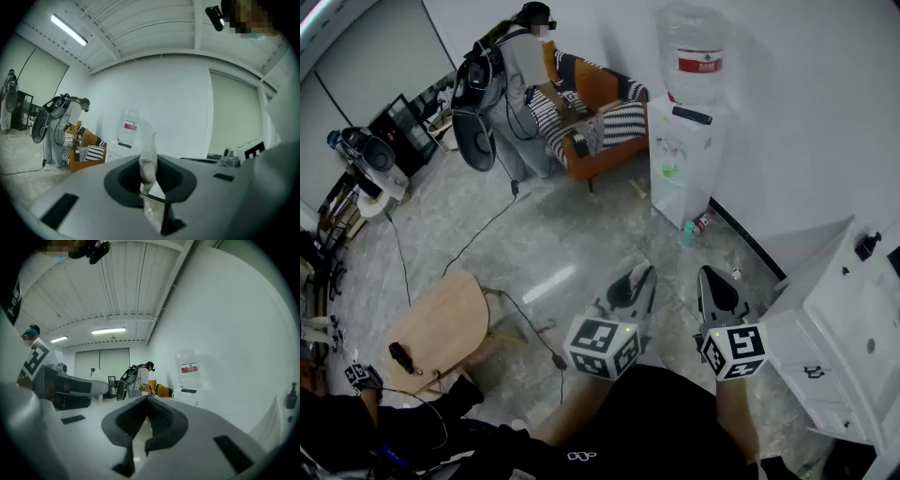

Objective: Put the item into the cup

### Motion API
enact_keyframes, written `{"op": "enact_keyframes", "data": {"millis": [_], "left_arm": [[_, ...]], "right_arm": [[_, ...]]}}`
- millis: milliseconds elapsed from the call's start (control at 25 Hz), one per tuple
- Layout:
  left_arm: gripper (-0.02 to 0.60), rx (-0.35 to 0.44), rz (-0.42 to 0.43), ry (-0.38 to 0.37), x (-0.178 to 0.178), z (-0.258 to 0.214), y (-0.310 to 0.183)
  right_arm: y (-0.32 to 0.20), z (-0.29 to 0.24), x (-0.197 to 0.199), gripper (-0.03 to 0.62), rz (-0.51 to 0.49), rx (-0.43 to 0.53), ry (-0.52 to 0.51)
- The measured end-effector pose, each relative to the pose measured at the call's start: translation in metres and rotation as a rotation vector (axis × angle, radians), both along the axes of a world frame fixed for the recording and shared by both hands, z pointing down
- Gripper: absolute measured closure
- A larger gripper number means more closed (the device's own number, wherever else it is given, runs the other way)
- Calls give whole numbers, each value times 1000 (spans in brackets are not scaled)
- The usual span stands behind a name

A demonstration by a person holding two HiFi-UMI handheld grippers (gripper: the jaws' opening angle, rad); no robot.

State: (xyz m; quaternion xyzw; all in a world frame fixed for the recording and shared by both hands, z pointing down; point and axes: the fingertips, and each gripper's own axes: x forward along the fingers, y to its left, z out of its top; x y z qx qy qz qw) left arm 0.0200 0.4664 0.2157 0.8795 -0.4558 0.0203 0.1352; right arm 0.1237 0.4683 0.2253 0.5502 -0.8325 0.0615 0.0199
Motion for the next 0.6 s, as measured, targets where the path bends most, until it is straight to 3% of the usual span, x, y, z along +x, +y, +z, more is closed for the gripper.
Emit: {"op": "enact_keyframes", "data": {"millis": [280, 520, 600], "left_arm": [[523, 6, -3, 6, -2, 1, -5], [523, -3, 21, 7, 4, 4, -5], [524, 0, 28, 7, 7, 3, -5]], "right_arm": [[-8, -1, -1, 583, 6, 9, 18], [-7, -17, 12, 579, 53, 86, -81], [-9, -17, 13, 498, 46, 78, -108]]}}
